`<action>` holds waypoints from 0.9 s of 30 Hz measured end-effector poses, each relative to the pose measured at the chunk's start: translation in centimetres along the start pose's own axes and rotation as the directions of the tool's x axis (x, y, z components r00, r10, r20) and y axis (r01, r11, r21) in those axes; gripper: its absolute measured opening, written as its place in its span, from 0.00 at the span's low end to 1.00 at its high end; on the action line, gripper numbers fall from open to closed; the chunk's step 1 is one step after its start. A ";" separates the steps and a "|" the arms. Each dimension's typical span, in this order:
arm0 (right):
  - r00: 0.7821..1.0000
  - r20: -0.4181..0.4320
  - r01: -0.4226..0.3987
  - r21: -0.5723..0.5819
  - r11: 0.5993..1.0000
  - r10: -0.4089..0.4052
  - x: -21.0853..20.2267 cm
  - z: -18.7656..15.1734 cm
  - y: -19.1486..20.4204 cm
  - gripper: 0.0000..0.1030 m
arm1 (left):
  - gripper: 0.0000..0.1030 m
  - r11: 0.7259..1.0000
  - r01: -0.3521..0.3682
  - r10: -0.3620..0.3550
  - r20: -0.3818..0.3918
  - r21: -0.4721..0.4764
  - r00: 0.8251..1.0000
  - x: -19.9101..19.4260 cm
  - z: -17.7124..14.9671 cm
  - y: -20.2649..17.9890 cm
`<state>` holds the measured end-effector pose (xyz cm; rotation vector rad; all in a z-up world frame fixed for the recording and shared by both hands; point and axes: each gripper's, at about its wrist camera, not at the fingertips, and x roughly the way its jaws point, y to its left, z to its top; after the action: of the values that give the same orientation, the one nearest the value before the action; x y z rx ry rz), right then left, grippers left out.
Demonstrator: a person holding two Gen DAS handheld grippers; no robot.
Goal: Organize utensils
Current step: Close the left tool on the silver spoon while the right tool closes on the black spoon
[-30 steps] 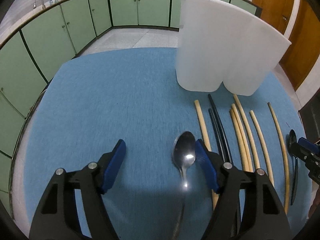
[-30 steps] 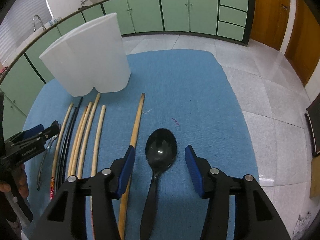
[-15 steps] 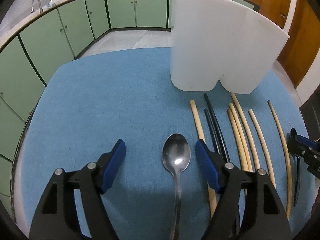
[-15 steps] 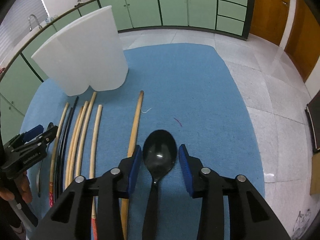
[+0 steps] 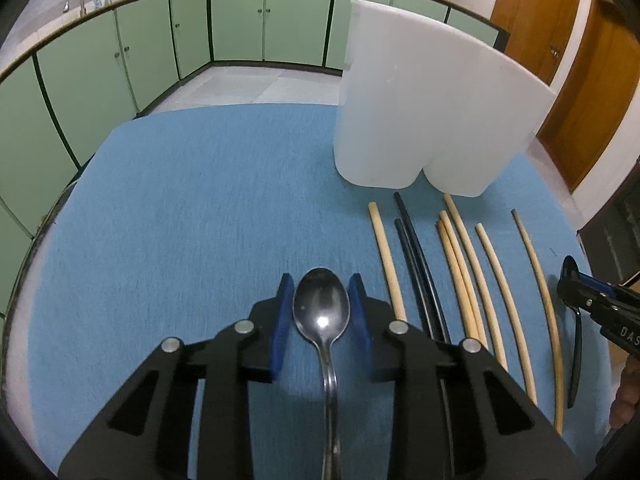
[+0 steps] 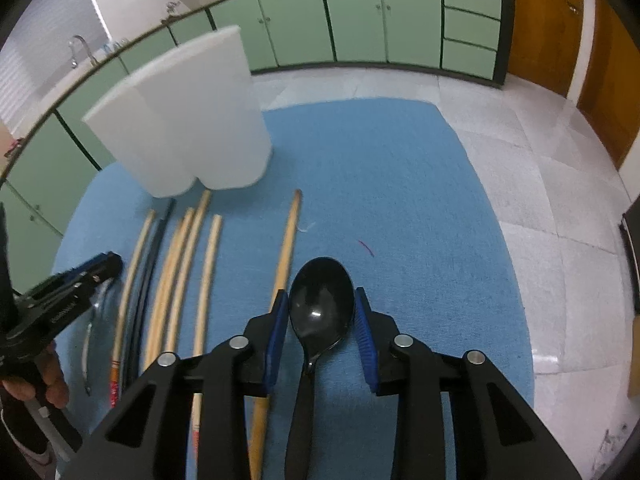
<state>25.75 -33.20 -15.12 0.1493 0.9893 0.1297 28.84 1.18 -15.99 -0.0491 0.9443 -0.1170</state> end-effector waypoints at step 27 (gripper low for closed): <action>1.000 0.002 0.004 -0.008 1.000 -0.004 1.0 -1.0 -0.3 0.32 | 0.63 0.995 -0.085 0.084 0.011 0.059 0.996 0.4 -0.8 0.3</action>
<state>25.46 -33.22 -16.59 0.1396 0.9871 0.1297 28.43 1.48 -16.81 0.0450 0.9321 -0.0661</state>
